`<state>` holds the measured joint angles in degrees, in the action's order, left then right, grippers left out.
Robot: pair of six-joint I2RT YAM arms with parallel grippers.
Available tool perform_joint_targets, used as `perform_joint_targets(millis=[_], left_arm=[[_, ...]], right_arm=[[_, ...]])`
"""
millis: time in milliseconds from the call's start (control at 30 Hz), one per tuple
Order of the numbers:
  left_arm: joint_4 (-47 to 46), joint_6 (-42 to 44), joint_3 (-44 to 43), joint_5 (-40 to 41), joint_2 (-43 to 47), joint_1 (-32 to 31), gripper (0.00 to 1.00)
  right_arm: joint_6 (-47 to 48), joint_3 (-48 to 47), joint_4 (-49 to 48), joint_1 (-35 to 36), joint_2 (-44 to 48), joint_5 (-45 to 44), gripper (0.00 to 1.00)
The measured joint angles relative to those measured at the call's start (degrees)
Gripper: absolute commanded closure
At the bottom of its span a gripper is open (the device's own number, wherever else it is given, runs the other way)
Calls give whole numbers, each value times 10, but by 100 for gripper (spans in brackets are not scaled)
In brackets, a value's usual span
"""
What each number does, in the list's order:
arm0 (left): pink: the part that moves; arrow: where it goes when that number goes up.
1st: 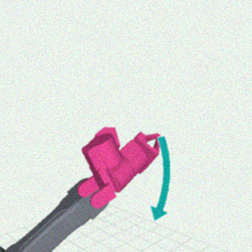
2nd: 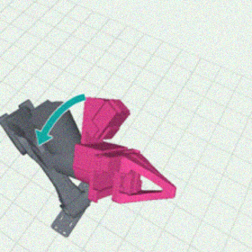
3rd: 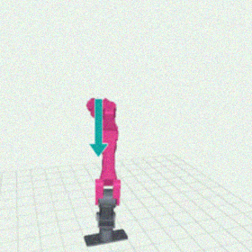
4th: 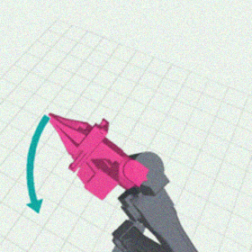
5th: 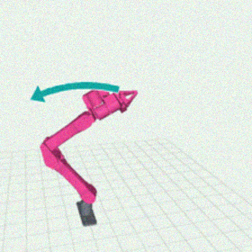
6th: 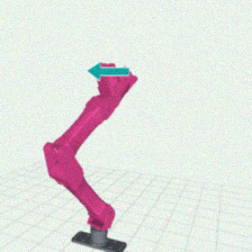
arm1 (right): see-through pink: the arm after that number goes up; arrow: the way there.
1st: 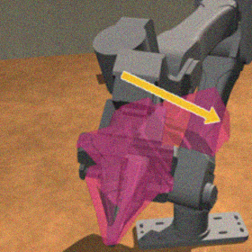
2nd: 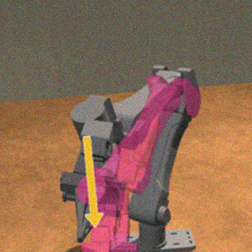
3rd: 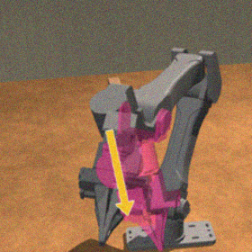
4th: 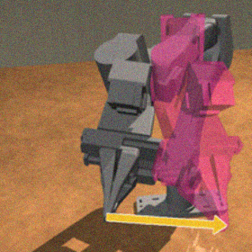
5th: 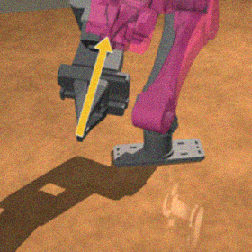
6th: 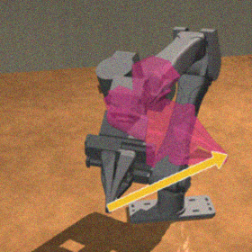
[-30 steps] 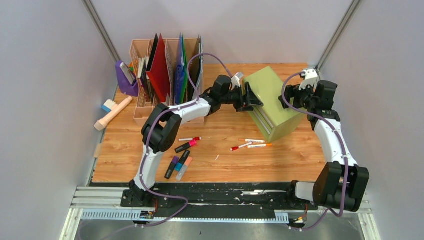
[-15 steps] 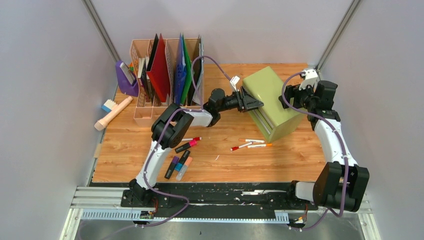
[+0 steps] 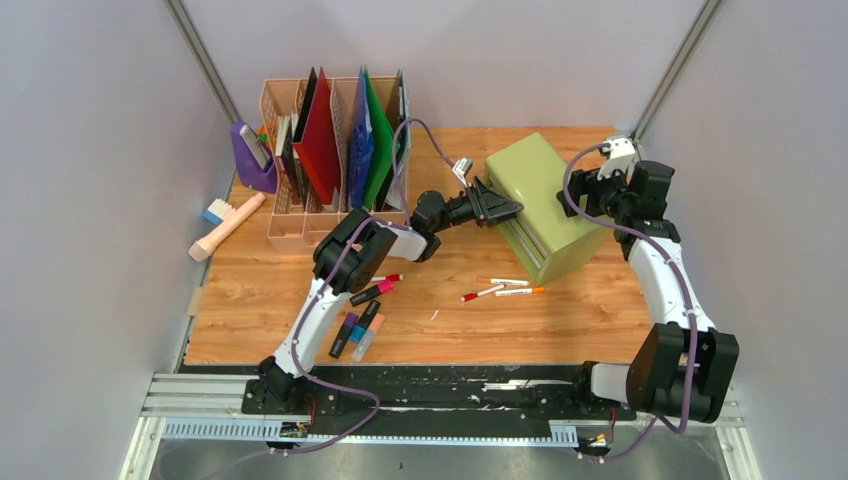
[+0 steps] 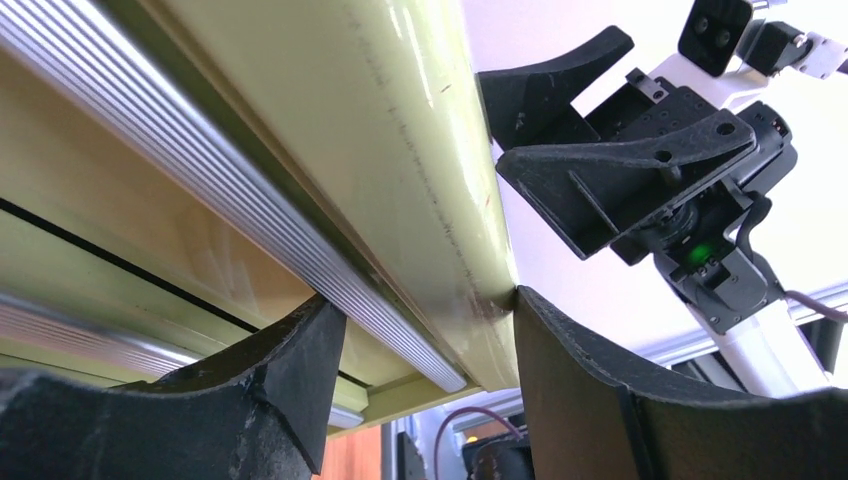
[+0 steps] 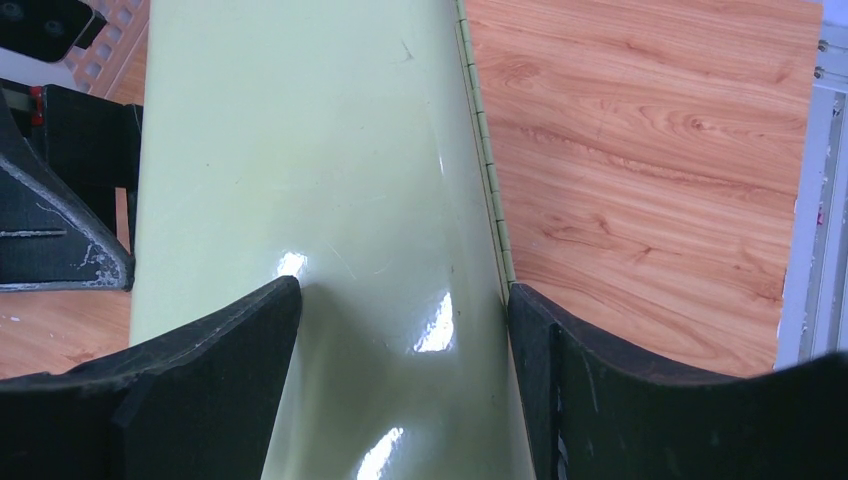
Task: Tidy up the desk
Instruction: Open the drawer in the storage box.
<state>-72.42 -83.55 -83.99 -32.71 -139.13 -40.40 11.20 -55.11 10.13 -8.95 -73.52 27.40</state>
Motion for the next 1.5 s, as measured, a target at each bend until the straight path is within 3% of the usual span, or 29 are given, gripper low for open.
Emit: perform_joint_targets(millis=[267,400,667,900,1333,1433,1500], left_arm=[[-12,-41,12,22,0,-6,92],[-15,-48,18,32,0,-8,100],[32,-50,42,46,32,-11,100],[131,-34,55,42,77,-11,100],[322,66,24,-6,141,0,100],[393,118,2,1,152,4,91],[437,151,-2,2,152,7,78]], right_arm=[[0,0,-10,7,-4,-7,25],[0,1,-13,11,-4,-14,25],[0,5,-21,14,-3,-18,25],[0,7,-24,14,-2,-18,25],[1,9,-26,16,0,-24,25],[2,9,-27,16,0,-26,24],[3,9,-27,17,0,-27,23]])
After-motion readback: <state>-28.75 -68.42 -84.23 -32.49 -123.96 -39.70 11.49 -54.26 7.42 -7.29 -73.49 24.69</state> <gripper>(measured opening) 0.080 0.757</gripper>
